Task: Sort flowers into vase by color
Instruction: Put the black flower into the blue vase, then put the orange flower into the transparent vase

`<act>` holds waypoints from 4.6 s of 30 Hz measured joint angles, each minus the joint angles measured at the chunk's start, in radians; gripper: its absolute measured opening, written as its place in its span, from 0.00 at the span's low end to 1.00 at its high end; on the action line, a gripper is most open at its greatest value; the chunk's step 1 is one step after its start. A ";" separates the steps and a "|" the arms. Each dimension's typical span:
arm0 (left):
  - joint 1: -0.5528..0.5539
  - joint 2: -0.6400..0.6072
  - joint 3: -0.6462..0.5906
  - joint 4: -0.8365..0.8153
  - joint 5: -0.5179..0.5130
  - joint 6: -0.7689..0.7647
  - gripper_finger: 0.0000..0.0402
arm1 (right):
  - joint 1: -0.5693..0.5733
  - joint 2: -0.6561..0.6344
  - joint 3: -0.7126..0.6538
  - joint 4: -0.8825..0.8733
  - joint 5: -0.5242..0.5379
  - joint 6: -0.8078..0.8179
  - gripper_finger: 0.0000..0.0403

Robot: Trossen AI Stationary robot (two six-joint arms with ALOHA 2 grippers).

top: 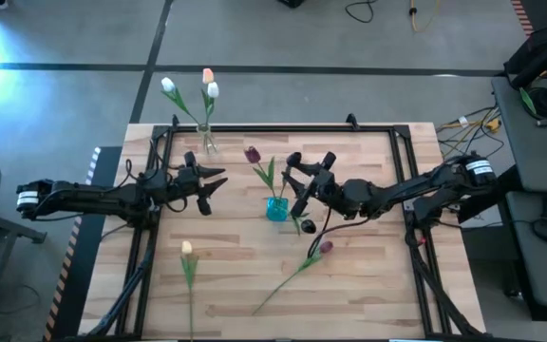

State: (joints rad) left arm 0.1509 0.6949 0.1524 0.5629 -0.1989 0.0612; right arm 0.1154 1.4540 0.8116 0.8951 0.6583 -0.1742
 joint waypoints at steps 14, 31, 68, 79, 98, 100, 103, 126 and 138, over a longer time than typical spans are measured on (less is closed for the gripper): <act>0.000 0.000 0.012 -0.002 0.000 0.000 0.28 | 0.000 -0.165 0.071 -0.535 0.024 0.235 0.45; 0.000 0.003 0.013 -0.004 0.000 0.000 0.28 | 0.013 -0.158 0.387 -1.331 -0.005 0.426 0.50; -0.721 0.423 0.509 -1.326 0.105 -1.373 0.00 | 0.228 -0.283 0.017 -1.330 0.078 0.650 0.03; -0.801 0.633 0.605 -1.394 0.252 -1.628 0.12 | 0.274 -0.294 0.017 -1.331 0.077 0.675 0.03; -0.828 0.596 0.449 -1.268 0.225 -1.731 0.36 | 0.312 -0.293 0.017 -1.331 0.124 0.689 0.03; -0.829 0.583 0.412 -1.231 0.229 -1.750 0.34 | 0.313 -0.293 0.017 -1.331 0.128 0.690 0.03; -0.829 0.565 0.377 -1.188 0.226 -1.755 0.29 | 0.313 -0.293 0.017 -1.331 0.128 0.691 0.03; -0.736 0.161 0.554 -1.355 -0.763 -1.107 0.00 | 0.315 -0.293 0.017 -1.331 0.182 0.687 0.03; -0.673 -0.035 0.723 -1.162 -1.217 -0.395 0.00 | 0.315 -0.270 0.017 -1.331 0.208 0.681 0.03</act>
State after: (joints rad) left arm -0.5218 0.6595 0.8753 -0.5996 -1.4158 -0.3342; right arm 0.4301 1.1843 0.8282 -0.4358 0.8668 0.5065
